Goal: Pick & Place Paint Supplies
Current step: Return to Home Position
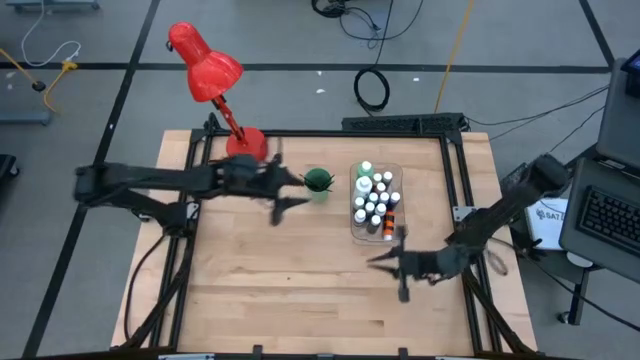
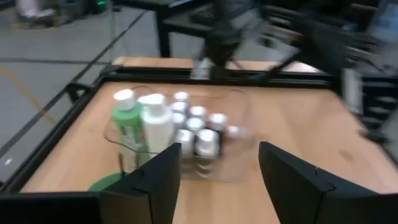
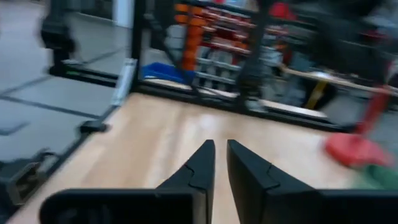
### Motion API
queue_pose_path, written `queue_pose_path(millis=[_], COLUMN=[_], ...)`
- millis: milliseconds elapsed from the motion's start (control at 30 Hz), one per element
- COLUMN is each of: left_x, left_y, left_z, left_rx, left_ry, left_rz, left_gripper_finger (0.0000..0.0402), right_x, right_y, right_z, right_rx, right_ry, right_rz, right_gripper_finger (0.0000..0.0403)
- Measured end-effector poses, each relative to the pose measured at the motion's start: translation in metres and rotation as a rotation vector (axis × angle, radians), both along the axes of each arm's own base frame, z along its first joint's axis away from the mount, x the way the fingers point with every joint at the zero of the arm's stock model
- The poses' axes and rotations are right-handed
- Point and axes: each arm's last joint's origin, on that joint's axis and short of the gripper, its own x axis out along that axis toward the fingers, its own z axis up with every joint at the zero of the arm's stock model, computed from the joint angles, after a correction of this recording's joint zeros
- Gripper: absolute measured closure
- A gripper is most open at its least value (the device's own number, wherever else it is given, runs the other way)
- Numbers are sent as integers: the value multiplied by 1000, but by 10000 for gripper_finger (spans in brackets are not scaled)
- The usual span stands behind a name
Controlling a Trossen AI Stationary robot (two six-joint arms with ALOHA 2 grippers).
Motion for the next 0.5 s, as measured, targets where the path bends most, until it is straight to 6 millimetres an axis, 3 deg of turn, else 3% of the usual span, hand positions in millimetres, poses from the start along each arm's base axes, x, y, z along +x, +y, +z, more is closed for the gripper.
queue_pose_path(millis=[133,267,367,500], left_x=[-59,-112,-130,-129], left_y=[-29,-47,-49,-51], left_z=[35,55,47,12], left_rx=[51,132,182,262], left_ry=[-41,-194,-231,-255], left_rz=[-59,-132,-124,-175], left_gripper_finger=[220,305,380,383], right_x=[-26,-41,-43,-40], right_y=[-27,-51,-73,-99], right_z=[26,39,41,22], right_rx=[6,38,87,106], right_ry=[17,-10,-39,44], right_rz=[-66,-57,-154,-233], right_gripper_finger=[399,400,402,402])
